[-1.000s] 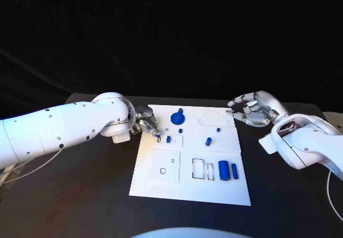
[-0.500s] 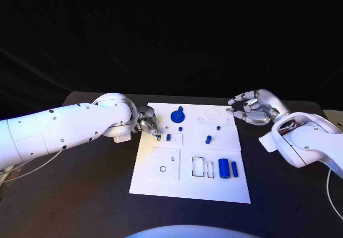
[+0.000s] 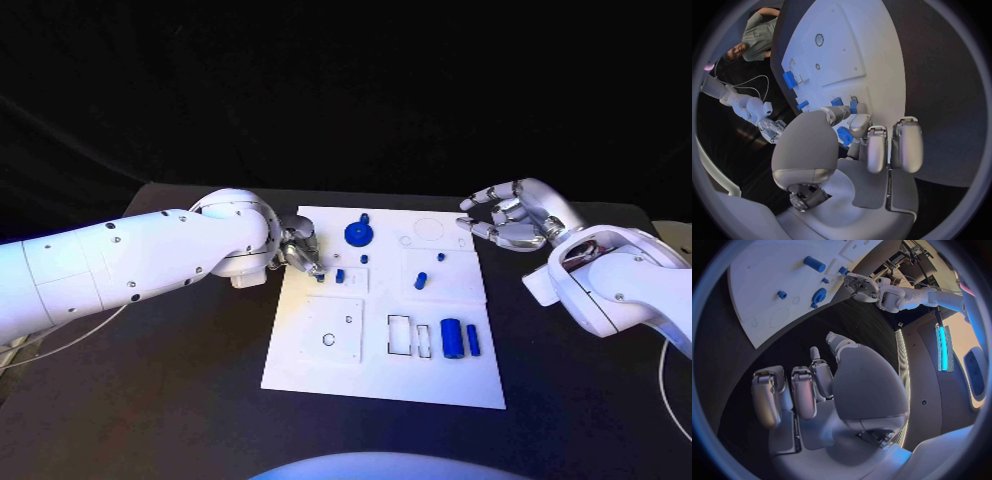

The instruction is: Assemble the parts on the task board

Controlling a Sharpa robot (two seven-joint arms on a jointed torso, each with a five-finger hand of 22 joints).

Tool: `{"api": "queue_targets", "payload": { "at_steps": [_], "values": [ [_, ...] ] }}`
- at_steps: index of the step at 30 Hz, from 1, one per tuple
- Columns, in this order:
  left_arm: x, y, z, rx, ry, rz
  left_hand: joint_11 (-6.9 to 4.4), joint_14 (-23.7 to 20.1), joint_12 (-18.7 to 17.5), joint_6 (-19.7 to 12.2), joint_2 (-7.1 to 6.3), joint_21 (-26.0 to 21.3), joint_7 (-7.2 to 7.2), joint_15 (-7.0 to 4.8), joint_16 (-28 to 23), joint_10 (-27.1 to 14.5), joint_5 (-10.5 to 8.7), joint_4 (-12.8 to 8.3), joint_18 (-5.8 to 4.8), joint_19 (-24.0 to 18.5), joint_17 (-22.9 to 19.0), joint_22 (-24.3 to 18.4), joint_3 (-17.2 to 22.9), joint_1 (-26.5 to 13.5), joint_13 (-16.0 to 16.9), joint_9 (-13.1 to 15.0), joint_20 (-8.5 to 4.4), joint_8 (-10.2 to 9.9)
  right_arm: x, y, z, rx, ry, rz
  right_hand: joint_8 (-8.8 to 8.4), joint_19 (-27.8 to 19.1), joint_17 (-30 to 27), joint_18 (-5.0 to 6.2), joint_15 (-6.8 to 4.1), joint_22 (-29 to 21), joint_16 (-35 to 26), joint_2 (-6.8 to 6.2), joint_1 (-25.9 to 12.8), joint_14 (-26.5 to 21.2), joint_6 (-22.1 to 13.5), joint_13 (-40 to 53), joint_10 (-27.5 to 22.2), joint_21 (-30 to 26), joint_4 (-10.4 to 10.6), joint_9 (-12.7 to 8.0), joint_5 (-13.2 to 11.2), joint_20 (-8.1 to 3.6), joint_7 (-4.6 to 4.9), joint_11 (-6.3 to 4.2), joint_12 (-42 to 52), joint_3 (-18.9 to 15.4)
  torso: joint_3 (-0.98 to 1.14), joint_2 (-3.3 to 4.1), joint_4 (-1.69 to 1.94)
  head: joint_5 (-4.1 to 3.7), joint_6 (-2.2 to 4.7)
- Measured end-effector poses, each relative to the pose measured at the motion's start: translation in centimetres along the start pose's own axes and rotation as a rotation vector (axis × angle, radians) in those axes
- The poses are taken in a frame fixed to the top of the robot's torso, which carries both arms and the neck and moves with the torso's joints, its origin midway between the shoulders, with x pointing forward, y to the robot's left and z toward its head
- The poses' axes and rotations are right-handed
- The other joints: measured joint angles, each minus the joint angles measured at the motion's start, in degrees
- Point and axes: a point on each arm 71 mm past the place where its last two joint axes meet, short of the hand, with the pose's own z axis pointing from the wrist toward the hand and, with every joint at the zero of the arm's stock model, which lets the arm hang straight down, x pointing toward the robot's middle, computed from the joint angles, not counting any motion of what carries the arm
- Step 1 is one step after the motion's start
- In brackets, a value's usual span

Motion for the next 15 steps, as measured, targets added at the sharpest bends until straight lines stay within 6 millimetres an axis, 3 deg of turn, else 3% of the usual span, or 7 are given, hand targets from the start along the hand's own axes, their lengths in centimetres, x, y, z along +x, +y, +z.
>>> {"api": "queue_targets", "payload": {
  "at_steps": [15],
  "values": [
    [0.21,0.00,-0.04,0.000,0.023,0.021,-0.21,0.00,0.00,0.10,0.00,0.00,0.07,0.00,0.00,0.21,0.10,0.00,0.00,0.00,0.00,-0.01,0.00,0.00,0.20,0.02,0.00,0.20,-0.01,-0.01,0.00,-0.001,0.000,-0.002,0.22,0.00,0.05,0.00,0.00,-0.01,0.00,0.00,0.00,0.00,0.00,0.04,0.00,0.00,0.00,0.00,0.23,0.00,0.00,0.00,0.00,0.00,-0.01,-0.01,0.01,0.01,-0.06]
  ]
}}
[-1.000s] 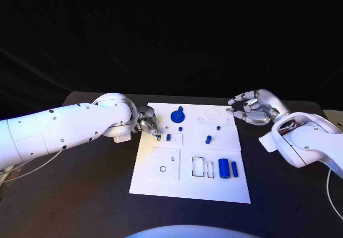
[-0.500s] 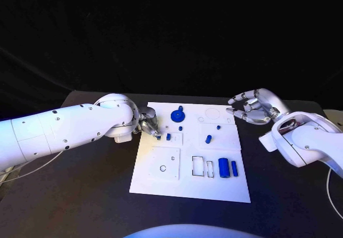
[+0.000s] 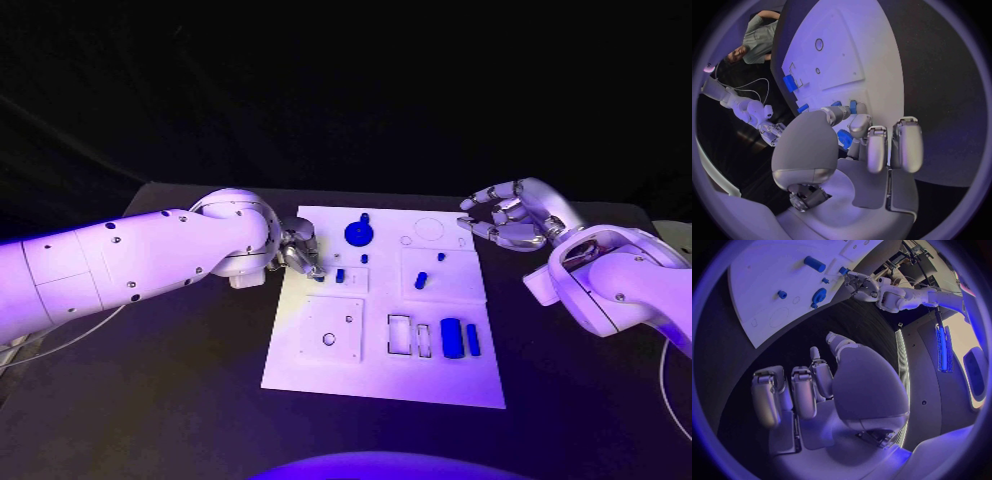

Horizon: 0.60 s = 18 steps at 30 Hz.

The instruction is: Assemble the parts on the task board

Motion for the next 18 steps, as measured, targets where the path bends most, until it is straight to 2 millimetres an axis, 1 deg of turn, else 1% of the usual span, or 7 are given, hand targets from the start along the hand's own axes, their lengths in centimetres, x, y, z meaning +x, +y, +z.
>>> {"api": "queue_targets", "payload": {
  "at_steps": [9,14,16,18],
  "values": [
    [-0.02,-0.03,0.03,-0.001,0.003,0.006,0.00,0.00,0.00,0.01,-0.01,0.00,0.01,0.00,0.00,0.00,0.00,0.16,0.00,0.00,0.00,0.00,0.16,-0.01,0.00,0.10,0.00,0.00,-0.01,0.00,0.00,0.000,0.000,-0.001,0.00,0.00,-0.01,0.00,0.00,0.00,0.00,0.00,0.00,0.00,0.00,-0.01,0.00,0.00,0.00,0.00,0.00,0.00,0.00,0.00,0.00,0.00,0.01,0.01,0.01,0.03,-0.05],
    [-0.05,-0.12,0.09,0.000,0.003,0.008,0.00,-0.22,0.21,0.01,-0.04,0.00,0.01,-0.20,0.00,0.00,-0.01,0.17,0.01,0.00,0.00,-0.01,0.17,-0.04,0.00,0.14,0.00,0.00,0.00,0.00,-0.01,-0.001,0.000,-0.001,0.00,0.00,-0.01,0.00,0.00,-0.01,0.00,0.00,0.00,0.00,0.00,-0.01,0.00,0.00,0.00,0.00,0.00,0.00,0.00,0.00,0.00,0.00,0.02,0.01,0.01,0.07,-0.14],
    [-0.07,-0.16,0.13,-0.001,0.003,0.009,0.20,-0.22,0.21,0.03,0.26,0.00,0.01,-0.20,0.00,0.19,-0.01,0.33,0.01,0.00,0.00,-0.01,0.33,-0.37,0.14,0.34,0.00,0.00,0.00,0.00,-0.01,-0.001,0.000,-0.001,0.00,0.00,-0.01,0.00,0.00,-0.01,0.00,0.00,0.00,0.00,0.00,-0.01,0.00,0.00,0.00,0.00,0.00,0.00,0.00,0.00,0.00,0.00,0.02,0.02,0.00,0.07,-0.21],
    [-0.08,-0.19,0.17,-0.002,0.003,0.010,0.18,-0.21,0.21,0.03,0.29,0.00,0.01,-0.21,0.00,0.20,-0.01,0.47,0.00,0.00,0.00,-0.01,0.47,-0.47,0.20,0.37,0.00,0.22,0.00,0.01,-0.01,-0.001,0.000,-0.001,0.00,0.00,-0.01,0.00,0.00,-0.01,0.00,0.00,0.00,0.00,0.00,-0.01,0.00,0.00,0.00,0.00,0.00,0.00,0.00,0.00,0.00,0.00,0.02,0.02,-0.01,0.07,-0.24]
  ]
}}
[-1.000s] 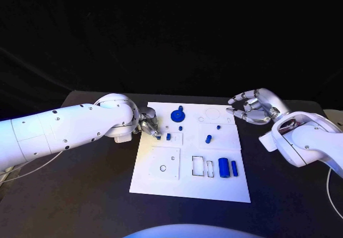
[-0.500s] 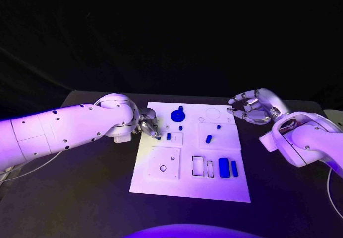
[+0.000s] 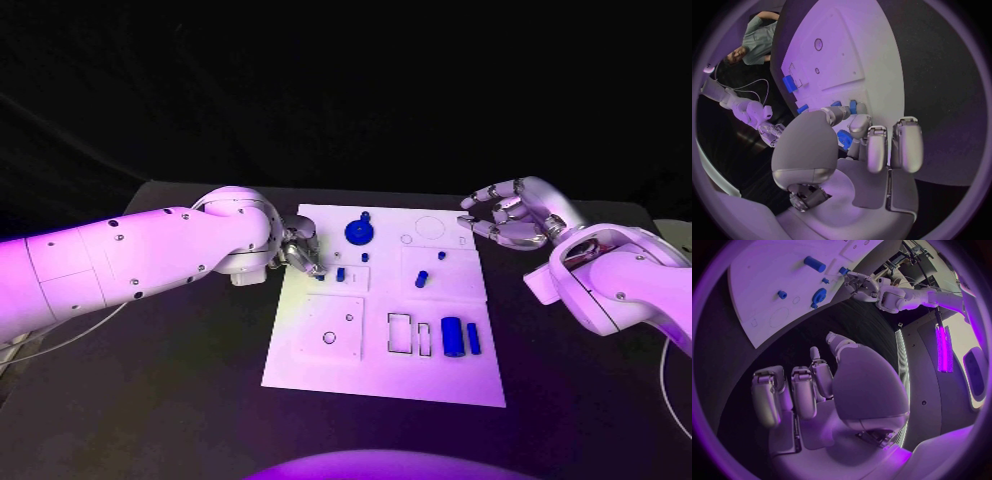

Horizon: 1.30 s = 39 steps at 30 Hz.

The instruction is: Assemble the parts on the task board

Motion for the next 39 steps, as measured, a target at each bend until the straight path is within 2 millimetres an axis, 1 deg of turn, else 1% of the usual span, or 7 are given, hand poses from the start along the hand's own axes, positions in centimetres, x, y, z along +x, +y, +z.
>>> {"api": "queue_targets", "payload": {
  "at_steps": [4,5,15,27,28,37,39],
  "values": [
    [-0.03,-0.04,0.07,-0.002,0.003,0.003,-0.21,0.00,0.00,0.28,0.02,0.00,-0.10,0.00,0.00,0.22,0.00,0.07,0.00,0.00,0.00,0.00,0.40,-1.28,0.05,0.16,0.00,0.49,-0.01,-0.01,-0.01,0.000,0.000,0.000,0.00,0.00,0.00,0.00,0.00,0.02,0.00,0.00,0.00,0.00,0.00,0.00,0.00,0.00,0.00,0.00,0.00,0.00,0.00,0.00,0.00,0.00,0.03,0.00,-0.02,0.00,-0.08],
    [-0.02,-0.06,0.09,-0.003,0.005,0.004,-0.21,0.00,0.00,0.28,-0.13,0.00,-0.11,0.00,0.00,0.21,-0.08,-1.82,0.00,0.00,0.00,0.00,2.29,-1.50,0.05,0.15,0.00,0.49,-0.01,-0.01,-0.01,0.000,0.000,0.000,0.00,0.00,0.00,0.00,0.00,0.04,0.00,0.00,0.00,0.00,0.00,0.00,0.00,0.00,0.00,0.00,0.00,0.00,0.00,0.00,0.00,0.00,0.03,0.00,-0.03,0.00,-0.09],
    [-0.01,-0.12,0.18,-0.007,0.017,0.013,-0.99,0.01,0.40,0.69,-0.71,0.00,-0.50,-0.45,0.00,1.03,-0.08,-2.28,0.01,0.21,0.00,0.00,2.29,-3.73,0.31,1.15,-0.21,1.95,-0.04,-0.05,-0.03,0.001,-0.001,-0.001,0.00,0.00,-0.01,0.00,0.00,0.04,0.00,0.00,0.00,0.00,0.00,-0.01,0.00,0.00,0.00,0.00,0.00,0.00,0.00,0.00,0.00,0.00,0.04,-0.01,-0.03,-0.05,-0.26],
    [-0.02,-0.22,0.24,-0.008,0.020,0.020,-1.21,0.01,0.62,1.30,-0.78,0.00,-0.92,-0.85,0.00,1.24,-0.35,-2.63,0.00,0.33,0.05,-0.01,2.11,-5.79,0.56,1.55,-0.33,2.46,0.13,-0.18,-0.08,0.002,0.002,-0.001,0.00,0.00,-0.02,0.00,0.00,0.04,0.00,0.24,-0.24,0.00,0.00,-0.02,0.00,0.00,0.00,0.00,0.00,0.00,0.00,0.00,0.00,0.00,0.07,0.01,-0.01,-0.07,-0.36],
    [-0.01,-0.23,0.26,-0.008,0.020,0.021,-1.21,0.01,0.63,1.40,-0.95,0.00,-1.01,-0.85,0.00,1.25,-0.54,-4.53,0.00,0.42,0.05,-0.01,4.01,-6.10,0.56,1.55,-0.42,2.46,0.13,-0.18,-0.08,0.002,0.002,-0.001,0.00,0.00,-0.02,0.00,0.00,0.04,0.00,0.24,-0.24,0.00,0.00,-0.02,0.00,0.00,0.00,0.00,0.00,0.00,0.00,0.00,0.00,0.00,0.06,0.01,-0.01,-0.07,-0.36],
    [-0.05,-0.23,0.34,-0.010,0.018,0.022,-1.25,0.21,0.63,1.80,-0.85,0.00,-1.22,-1.05,0.00,1.29,-0.55,-4.89,0.00,0.20,0.04,-0.01,3.91,-7.98,0.79,1.63,-0.64,2.82,0.14,-0.20,-0.11,0.002,0.002,-0.002,0.00,0.00,-0.02,0.00,0.00,0.03,-0.22,0.24,-0.24,0.00,0.00,-0.02,0.00,0.00,0.16,0.00,0.00,0.00,0.00,0.00,0.00,0.16,0.04,0.02,-0.01,-0.08,-0.37],
    [-0.03,-0.24,0.37,-0.011,0.019,0.022,-1.41,0.01,0.63,2.11,-0.94,0.00,-1.52,-1.25,0.00,1.46,-0.54,-4.26,0.00,0.20,0.04,-0.01,2.94,-8.62,0.90,1.67,-0.64,2.82,0.14,-0.20,-0.11,0.002,0.002,-0.002,0.00,0.00,-0.02,0.00,0.00,0.03,-0.22,0.24,-0.24,0.00,0.00,-0.02,0.00,0.00,0.16,0.00,0.00,0.00,0.00,0.00,0.00,0.16,0.04,0.02,-0.01,-0.12,-0.44]
  ]
}}
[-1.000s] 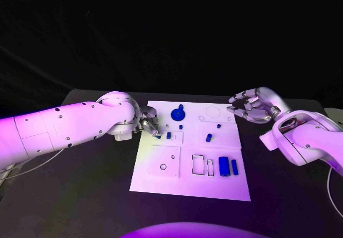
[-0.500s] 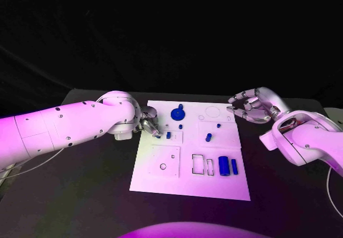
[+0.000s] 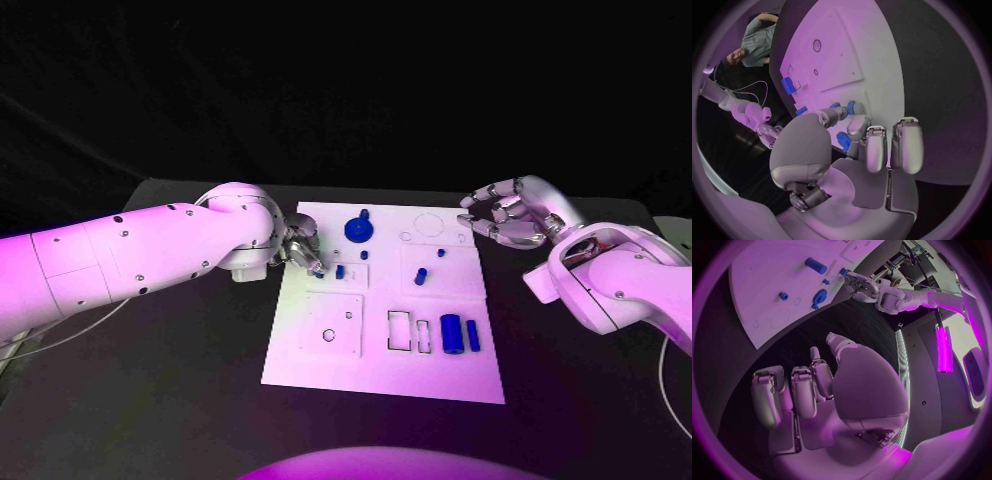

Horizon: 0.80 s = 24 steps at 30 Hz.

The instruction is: Assemble the parts on the task board

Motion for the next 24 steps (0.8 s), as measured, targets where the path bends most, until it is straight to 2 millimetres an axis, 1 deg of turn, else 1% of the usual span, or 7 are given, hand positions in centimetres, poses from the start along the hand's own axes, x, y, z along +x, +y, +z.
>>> {"api": "queue_targets", "payload": {
  "at_steps": [1,3,5,8,10,13,24],
  "values": [
    [0.04,-0.02,0.02,0.000,0.001,0.001,-0.10,0.00,0.00,0.35,0.21,0.00,-0.33,0.00,0.00,0.10,0.00,0.35,0.00,0.00,0.00,0.00,-0.49,-0.21,0.00,0.01,0.00,0.01,0.00,0.00,0.00,0.000,0.000,0.000,0.00,0.00,0.00,0.00,0.00,0.00,0.00,0.00,0.00,0.00,0.00,0.00,0.00,0.00,0.00,0.00,0.00,0.00,0.00,0.00,0.00,0.00,0.00,0.00,0.00,-0.01,-0.02],
    [0.14,-0.03,0.08,-0.001,0.004,0.002,-0.10,0.00,0.00,0.91,0.10,0.00,-0.72,0.00,0.00,0.10,0.01,0.98,0.00,0.11,0.00,0.00,-1.12,-0.59,0.06,0.06,-0.11,0.21,0.00,0.00,0.00,0.000,0.000,0.000,0.00,0.00,0.00,0.00,0.00,0.00,0.00,-0.01,-0.01,0.00,0.00,0.00,0.00,0.00,0.00,0.00,0.00,0.00,0.00,0.00,0.00,0.00,-0.01,-0.01,0.01,-0.05,-0.03],
    [0.13,-0.01,0.09,-0.002,0.005,0.002,-0.10,0.00,0.21,1.02,0.24,0.00,-0.83,0.00,0.00,0.10,-0.01,1.51,0.00,0.20,0.00,0.00,-2.18,-1.24,0.10,0.06,-0.20,0.21,0.00,0.00,0.00,0.000,0.000,0.000,0.00,0.00,0.00,0.00,0.00,0.00,0.00,-0.31,-0.31,0.00,0.00,0.00,0.00,0.00,0.00,0.00,0.00,0.00,0.00,0.00,0.00,0.00,-0.01,-0.01,0.01,-0.05,-0.04],
    [0.13,-0.04,0.13,-0.003,0.005,0.003,-0.10,0.00,0.21,1.25,0.11,0.00,-1.06,0.00,0.00,0.09,-0.19,2.60,0.00,0.20,0.00,0.00,-3.69,-1.96,0.16,-0.01,-0.20,0.22,0.00,0.00,0.00,0.000,0.000,0.000,0.00,0.00,0.00,0.00,0.00,-0.01,0.00,-0.31,-0.31,0.00,0.00,0.00,0.00,0.00,0.00,0.00,0.00,0.00,0.00,0.00,0.00,0.00,-0.01,-0.02,0.00,-0.05,-0.04],
    [0.15,-0.09,0.15,-0.002,0.006,0.003,-0.10,0.00,0.21,1.32,0.30,0.00,-1.13,0.00,0.00,0.09,-0.19,3.22,0.00,0.20,-0.01,0.00,-4.62,-2.26,0.24,-0.04,-0.20,0.29,0.00,0.00,0.00,0.000,0.000,0.001,0.00,0.00,0.00,0.00,0.00,-0.01,0.00,-0.31,-0.31,0.00,0.00,0.00,0.00,0.00,0.00,0.00,0.00,0.00,0.00,0.00,0.00,0.00,0.00,-0.02,0.00,-0.08,-0.04],
    [0.19,-0.10,0.19,-0.002,0.008,0.004,-0.10,0.00,0.21,1.33,0.02,0.00,-1.14,0.00,0.00,0.09,-0.19,3.98,0.00,0.20,-0.01,0.00,-6.01,-2.61,0.34,-0.04,-0.20,0.30,0.00,0.01,0.00,-0.001,0.000,0.001,0.00,0.00,0.00,0.00,0.00,-0.01,0.00,-0.31,-0.31,0.00,0.00,0.00,0.00,0.00,0.00,0.00,0.00,0.00,0.00,0.00,0.00,0.00,-0.01,-0.02,-0.01,-0.09,-0.04],
    [0.15,-0.03,0.28,-0.006,0.008,0.003,-0.10,0.00,0.21,1.55,0.15,0.00,-1.36,0.01,0.00,0.08,-0.19,5.39,0.00,0.20,-0.01,0.00,-8.56,-2.86,0.33,-0.03,-0.19,0.32,-0.01,0.00,0.00,-0.002,-0.001,0.002,0.00,0.00,-0.01,0.00,0.00,-0.01,0.00,-0.07,-0.54,0.00,0.00,-0.01,0.00,0.00,0.15,0.00,0.00,0.00,0.00,0.00,0.00,0.15,-0.02,-0.03,-0.01,-0.22,-0.05]
  ]
}}
